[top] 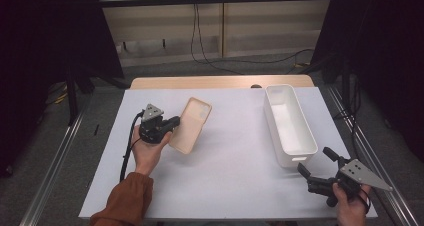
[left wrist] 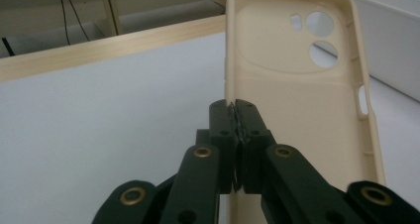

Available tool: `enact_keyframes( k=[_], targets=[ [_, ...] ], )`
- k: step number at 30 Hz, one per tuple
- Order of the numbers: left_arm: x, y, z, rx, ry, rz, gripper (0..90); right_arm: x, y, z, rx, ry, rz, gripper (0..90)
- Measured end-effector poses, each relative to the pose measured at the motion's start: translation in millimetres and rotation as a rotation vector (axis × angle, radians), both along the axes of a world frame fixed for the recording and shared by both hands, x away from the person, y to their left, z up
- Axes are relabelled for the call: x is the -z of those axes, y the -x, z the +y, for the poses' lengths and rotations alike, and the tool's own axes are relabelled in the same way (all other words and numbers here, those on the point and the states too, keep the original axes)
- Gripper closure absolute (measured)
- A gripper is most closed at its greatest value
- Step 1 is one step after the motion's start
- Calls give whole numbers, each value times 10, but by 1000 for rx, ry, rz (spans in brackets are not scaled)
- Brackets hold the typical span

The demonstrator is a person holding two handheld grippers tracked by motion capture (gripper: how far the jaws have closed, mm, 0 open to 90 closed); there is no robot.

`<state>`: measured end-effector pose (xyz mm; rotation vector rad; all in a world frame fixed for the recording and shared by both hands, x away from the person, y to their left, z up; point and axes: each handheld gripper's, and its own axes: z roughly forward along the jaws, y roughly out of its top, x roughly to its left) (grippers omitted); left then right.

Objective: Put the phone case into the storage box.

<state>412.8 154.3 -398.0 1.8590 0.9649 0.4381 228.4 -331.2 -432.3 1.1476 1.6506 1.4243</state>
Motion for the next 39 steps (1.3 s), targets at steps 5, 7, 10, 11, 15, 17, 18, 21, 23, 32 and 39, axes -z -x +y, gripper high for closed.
enact_keyframes(
  k=[5,7,10,11,15,17,18,21,23,32,39],
  targets=[
    [-58,62,-11,4,15,-34,877,-27,19,3,2,-1,-12,0],
    [-68,83,-18,2,25,-37,877,-35,23,6,2,-2,-16,0],
    [-79,120,-17,-4,33,-49,877,-68,39,8,5,-4,-27,0],
    [-82,133,-15,-3,34,-58,876,-81,45,7,6,-6,-30,0],
    [-96,205,4,-10,54,-63,877,-160,66,38,-8,-4,-42,0],
    [-103,259,11,-9,56,-71,877,-184,68,60,-10,-1,-46,0],
    [-107,273,12,-5,60,-69,877,-200,66,77,-16,-7,-45,0],
    [-134,341,16,-3,68,-76,877,-234,60,109,-21,-23,-47,0],
    [-146,399,8,-2,71,-88,877,-269,56,138,-32,-26,-54,0],
    [-185,521,-55,21,88,-121,877,-460,-30,292,-75,-29,-79,0],
    [-201,522,-163,32,95,-130,877,-562,-126,447,-116,-26,-84,0]
  ],
)
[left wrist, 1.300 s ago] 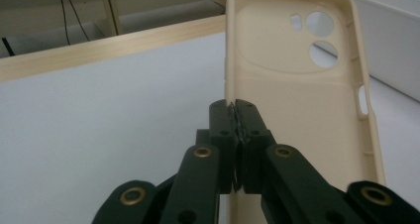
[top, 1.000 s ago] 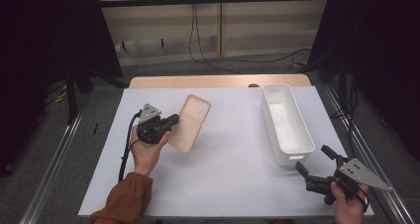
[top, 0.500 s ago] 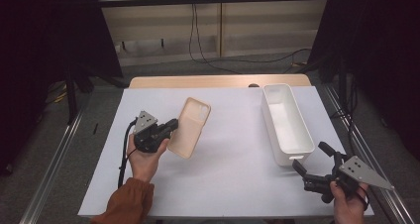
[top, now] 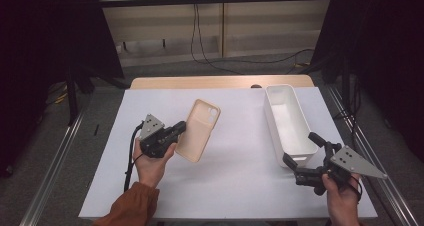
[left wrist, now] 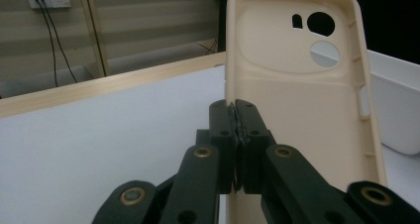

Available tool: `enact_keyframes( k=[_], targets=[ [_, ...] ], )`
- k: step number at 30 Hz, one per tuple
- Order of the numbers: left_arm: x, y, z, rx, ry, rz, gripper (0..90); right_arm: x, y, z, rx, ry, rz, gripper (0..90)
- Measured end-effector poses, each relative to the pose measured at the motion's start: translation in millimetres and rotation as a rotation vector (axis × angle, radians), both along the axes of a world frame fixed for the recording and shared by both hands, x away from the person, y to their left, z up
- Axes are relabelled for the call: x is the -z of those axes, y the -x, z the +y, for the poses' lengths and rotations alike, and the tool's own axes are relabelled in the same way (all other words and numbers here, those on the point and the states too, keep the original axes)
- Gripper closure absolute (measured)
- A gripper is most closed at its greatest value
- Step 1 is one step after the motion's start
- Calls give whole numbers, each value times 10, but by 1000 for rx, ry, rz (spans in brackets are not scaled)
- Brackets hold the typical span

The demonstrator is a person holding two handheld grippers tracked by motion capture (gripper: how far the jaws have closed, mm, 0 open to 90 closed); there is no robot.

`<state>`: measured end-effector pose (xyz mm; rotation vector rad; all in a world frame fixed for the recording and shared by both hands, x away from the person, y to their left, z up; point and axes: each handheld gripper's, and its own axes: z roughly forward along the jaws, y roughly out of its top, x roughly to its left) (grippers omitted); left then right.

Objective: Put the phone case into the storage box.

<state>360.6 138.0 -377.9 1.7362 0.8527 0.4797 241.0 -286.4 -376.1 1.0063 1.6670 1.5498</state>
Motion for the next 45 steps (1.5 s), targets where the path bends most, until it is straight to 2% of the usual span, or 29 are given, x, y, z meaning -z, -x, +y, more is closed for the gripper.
enact_keyframes(
  k=[5,7,11,19,29,33,35,45],
  targets=[
    [-7,-41,-101,-3,20,-11,877,-7,-101,102,-33,12,12,0],
    [-7,-56,-142,1,10,-20,876,1,-142,142,-46,21,20,0],
    [-14,-63,-222,11,20,-26,876,-3,-201,213,-69,29,23,0],
    [-34,-72,-409,54,25,-37,877,-54,-345,316,-90,28,28,0],
    [-56,-67,-577,91,26,-45,876,-139,-505,413,-116,32,14,1],
    [-50,-58,-643,114,23,-48,877,-152,-598,442,-119,19,22,21],
    [-42,-56,-666,115,20,-43,877,-153,-643,459,-136,22,38,63],
    [-20,-46,-722,121,18,-45,877,-229,-780,601,-165,41,30,114]
  ],
)
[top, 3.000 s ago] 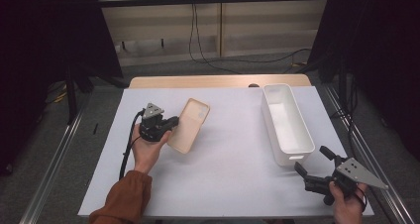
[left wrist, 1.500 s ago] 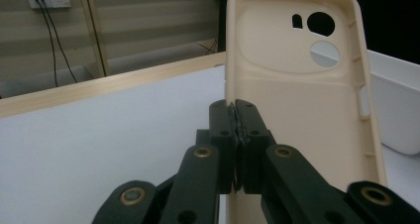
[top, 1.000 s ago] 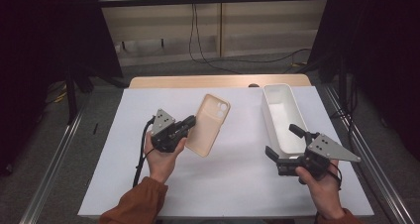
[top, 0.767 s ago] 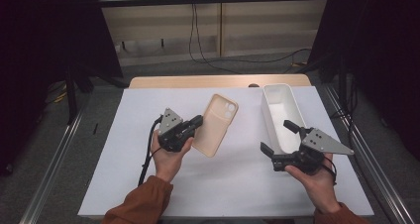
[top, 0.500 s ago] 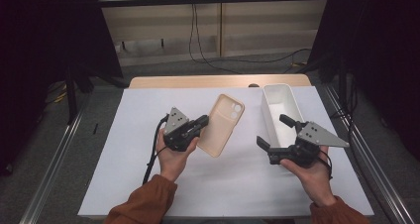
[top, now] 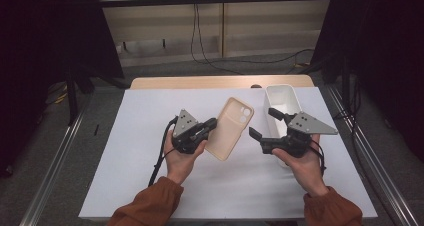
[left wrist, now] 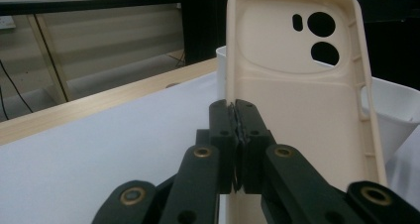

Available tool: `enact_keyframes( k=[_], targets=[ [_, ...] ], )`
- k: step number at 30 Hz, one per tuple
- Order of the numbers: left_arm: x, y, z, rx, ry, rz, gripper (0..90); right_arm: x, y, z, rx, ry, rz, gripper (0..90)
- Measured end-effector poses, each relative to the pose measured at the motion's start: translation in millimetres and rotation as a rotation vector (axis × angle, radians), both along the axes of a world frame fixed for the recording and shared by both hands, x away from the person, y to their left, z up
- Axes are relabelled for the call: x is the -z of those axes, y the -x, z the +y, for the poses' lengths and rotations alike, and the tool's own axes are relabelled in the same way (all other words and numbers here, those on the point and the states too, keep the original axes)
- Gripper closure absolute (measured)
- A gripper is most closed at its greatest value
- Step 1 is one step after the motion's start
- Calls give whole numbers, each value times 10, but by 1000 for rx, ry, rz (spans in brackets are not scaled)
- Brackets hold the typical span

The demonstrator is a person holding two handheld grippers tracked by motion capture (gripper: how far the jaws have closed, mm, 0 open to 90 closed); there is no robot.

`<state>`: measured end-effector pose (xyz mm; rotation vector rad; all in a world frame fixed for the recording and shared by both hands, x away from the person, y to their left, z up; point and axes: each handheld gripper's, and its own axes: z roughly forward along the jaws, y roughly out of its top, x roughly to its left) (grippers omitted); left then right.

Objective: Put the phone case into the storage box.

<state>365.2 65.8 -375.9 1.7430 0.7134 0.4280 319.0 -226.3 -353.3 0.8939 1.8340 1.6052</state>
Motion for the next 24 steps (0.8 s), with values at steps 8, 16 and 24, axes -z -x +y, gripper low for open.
enact_keyframes(
  k=[8,16,24],
  targets=[
    [-1,7,-4,3,1,-1,877,21,-108,94,-17,-1,12,181],
    [-26,39,-2,6,6,-13,877,50,-157,124,-33,1,31,267],
    [-14,74,-43,19,0,-22,877,86,-196,132,-36,-4,56,395]
  ],
)
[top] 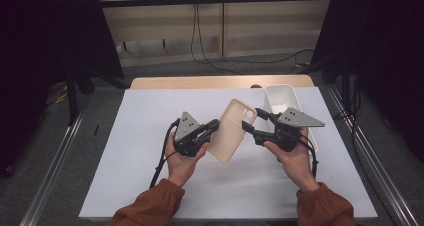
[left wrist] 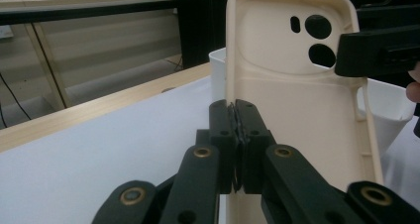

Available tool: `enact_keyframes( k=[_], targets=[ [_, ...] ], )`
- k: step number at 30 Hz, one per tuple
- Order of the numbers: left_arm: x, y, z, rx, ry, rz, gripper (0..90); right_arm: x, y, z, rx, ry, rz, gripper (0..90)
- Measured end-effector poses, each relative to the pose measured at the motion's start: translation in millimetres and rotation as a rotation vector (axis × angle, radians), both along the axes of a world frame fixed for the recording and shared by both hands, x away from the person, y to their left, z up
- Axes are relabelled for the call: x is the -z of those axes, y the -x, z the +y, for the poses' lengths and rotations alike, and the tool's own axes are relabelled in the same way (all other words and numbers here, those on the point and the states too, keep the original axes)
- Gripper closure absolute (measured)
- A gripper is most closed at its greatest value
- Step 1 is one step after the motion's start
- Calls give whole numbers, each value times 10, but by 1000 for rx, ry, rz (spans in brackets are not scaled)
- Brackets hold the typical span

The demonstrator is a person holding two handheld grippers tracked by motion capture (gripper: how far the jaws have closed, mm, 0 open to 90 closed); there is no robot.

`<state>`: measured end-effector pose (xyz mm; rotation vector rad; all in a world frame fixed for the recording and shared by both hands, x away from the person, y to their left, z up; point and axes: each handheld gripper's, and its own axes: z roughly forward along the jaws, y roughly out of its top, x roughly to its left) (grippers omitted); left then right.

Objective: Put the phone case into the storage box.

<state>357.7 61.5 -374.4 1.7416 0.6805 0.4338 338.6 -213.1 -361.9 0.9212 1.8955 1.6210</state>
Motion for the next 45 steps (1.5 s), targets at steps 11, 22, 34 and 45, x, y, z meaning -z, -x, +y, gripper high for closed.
enact_keyframes(
  k=[11,22,34,45],
  targets=[
    [-7,26,-7,-7,-8,-24,876,34,-3,0,-7,11,13,547],
    [22,51,-29,-4,-18,-25,874,48,-13,-23,8,14,8,642],
    [67,64,-60,0,-39,-26,868,49,-12,-43,0,-11,-21,752],
    [113,5,-38,17,-23,4,900,75,-17,-35,-26,-21,-42,812]
  ],
)
